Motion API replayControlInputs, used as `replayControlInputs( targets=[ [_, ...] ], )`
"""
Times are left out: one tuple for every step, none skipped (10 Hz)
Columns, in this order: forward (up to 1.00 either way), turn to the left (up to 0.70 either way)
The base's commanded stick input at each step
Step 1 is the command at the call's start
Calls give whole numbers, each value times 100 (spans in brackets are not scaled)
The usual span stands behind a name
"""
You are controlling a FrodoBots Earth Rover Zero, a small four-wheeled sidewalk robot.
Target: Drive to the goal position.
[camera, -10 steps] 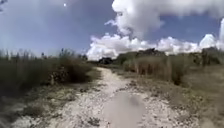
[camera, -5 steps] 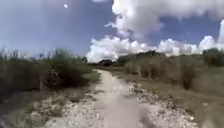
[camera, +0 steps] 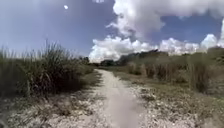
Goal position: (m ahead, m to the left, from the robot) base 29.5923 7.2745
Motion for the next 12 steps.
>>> replayControlInputs(
  targets=[
    [85,0],
    [85,0],
    [85,0],
    [85,0],
    [85,0],
    [85,0],
    [85,0],
    [85,0],
    [85,0],
    [85,0],
    [85,0],
    [85,0]
  ],
)
